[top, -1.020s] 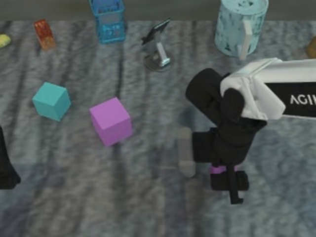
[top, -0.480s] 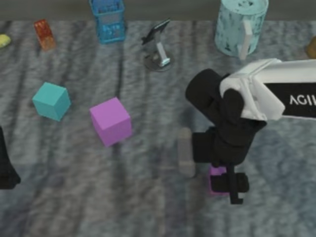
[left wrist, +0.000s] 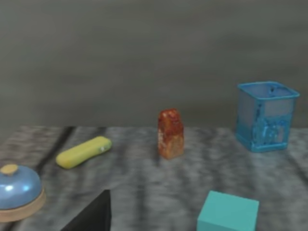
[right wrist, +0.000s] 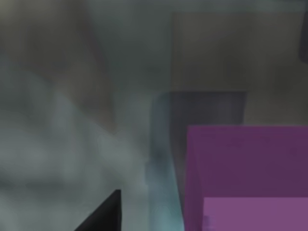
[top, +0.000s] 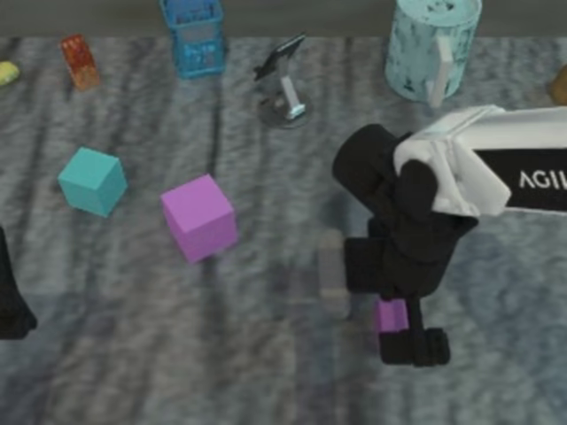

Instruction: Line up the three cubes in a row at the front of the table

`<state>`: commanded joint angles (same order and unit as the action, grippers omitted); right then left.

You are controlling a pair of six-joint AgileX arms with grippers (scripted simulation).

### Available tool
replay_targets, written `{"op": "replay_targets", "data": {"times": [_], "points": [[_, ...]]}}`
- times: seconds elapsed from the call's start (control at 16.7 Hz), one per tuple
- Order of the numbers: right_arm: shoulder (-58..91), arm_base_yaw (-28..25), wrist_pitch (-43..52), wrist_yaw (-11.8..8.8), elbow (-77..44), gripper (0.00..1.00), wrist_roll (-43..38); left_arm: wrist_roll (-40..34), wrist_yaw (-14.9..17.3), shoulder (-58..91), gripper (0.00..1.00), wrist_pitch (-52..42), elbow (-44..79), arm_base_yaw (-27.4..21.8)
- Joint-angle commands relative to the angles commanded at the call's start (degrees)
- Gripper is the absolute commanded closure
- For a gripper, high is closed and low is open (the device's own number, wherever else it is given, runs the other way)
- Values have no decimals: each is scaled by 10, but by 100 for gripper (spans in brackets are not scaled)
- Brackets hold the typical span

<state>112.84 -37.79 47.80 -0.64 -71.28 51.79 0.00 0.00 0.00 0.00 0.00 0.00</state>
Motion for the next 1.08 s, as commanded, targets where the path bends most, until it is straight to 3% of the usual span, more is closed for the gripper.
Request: {"op": "replay_targets", "data": {"times": [0.36, 0.78, 1.08], "points": [[-4, 0, 10, 0, -8, 0, 1, 0, 0, 0, 0, 0, 0, 0], [-50, -3, 141, 0, -88, 0, 4, 0, 0, 0, 0, 0, 0, 0], [-53, -1, 147, 0, -93, 0, 3, 0, 0, 0, 0, 0, 0, 0]]}}
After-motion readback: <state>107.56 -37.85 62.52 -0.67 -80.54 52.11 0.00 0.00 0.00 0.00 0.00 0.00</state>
